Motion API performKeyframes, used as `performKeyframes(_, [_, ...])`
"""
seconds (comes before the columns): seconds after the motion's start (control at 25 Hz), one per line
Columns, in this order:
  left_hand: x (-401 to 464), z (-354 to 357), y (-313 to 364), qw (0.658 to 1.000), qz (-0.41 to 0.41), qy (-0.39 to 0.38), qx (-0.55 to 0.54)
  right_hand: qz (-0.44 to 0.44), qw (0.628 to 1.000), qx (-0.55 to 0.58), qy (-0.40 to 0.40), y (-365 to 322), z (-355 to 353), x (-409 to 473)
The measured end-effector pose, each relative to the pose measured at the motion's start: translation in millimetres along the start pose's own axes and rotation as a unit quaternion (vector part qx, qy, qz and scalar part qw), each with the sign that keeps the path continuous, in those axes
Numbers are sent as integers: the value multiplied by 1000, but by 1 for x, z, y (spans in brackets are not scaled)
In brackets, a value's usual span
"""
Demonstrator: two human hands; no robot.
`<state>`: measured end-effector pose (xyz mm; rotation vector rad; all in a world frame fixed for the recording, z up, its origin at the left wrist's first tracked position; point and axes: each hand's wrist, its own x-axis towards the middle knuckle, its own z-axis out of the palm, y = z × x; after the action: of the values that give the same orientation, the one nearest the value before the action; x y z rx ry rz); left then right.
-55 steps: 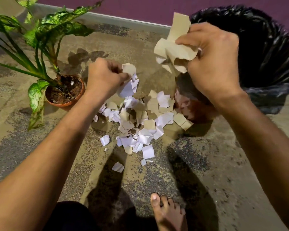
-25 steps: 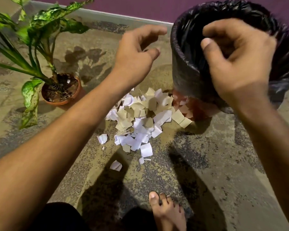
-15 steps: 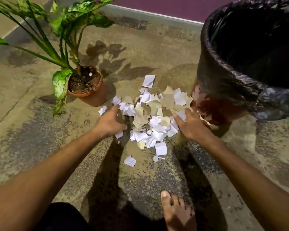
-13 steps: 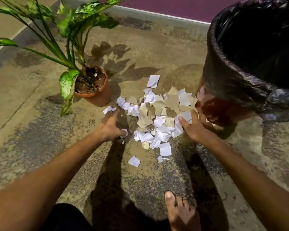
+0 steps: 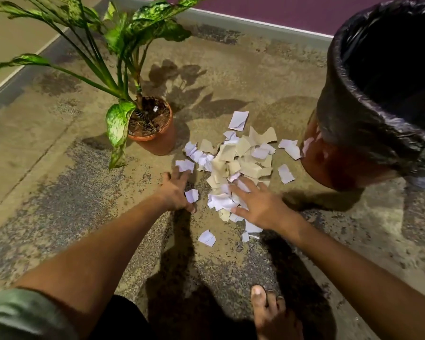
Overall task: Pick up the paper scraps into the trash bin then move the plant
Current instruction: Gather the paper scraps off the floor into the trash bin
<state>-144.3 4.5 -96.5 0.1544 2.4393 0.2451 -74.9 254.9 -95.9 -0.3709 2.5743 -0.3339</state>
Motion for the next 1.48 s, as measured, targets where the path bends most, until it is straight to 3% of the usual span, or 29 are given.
performKeyframes(0.12, [-2, 3, 8, 997, 44, 13, -55, -23, 994, 95, 40, 1, -13, -7])
performKeyframes(0.24, [-5, -1, 23, 993, 77, 34, -88, 61, 983, 139, 103, 24, -48, -7])
performKeyframes(0.36, [-10, -2, 39, 991, 102, 39, -81, 127, 987, 102, 3, 40, -58, -5])
performKeyframes(0.48, [-15, 3, 56, 989, 127, 22, -77, 88, 992, 87, -41, 28, -37, -6])
performKeyframes(0.64, [-17, 9, 74, 971, 176, 61, -150, 43, 996, 67, 46, 8, -10, 1])
performKeyframes(0.76, [-15, 7, 75, 966, 130, 106, -195, 35, 987, 92, 129, 7, -14, 1])
performKeyframes(1.24, [-15, -41, 89, 968, 137, 206, -39, 99, 968, 64, 223, -1, -122, -34])
performKeyframes(1.36, [-15, -51, 95, 972, 106, 208, -8, 39, 941, 89, 325, -17, -162, -67])
performKeyframes(1.48, [-20, -60, 104, 974, 78, 211, -13, 3, 885, 143, 442, -8, -219, -97])
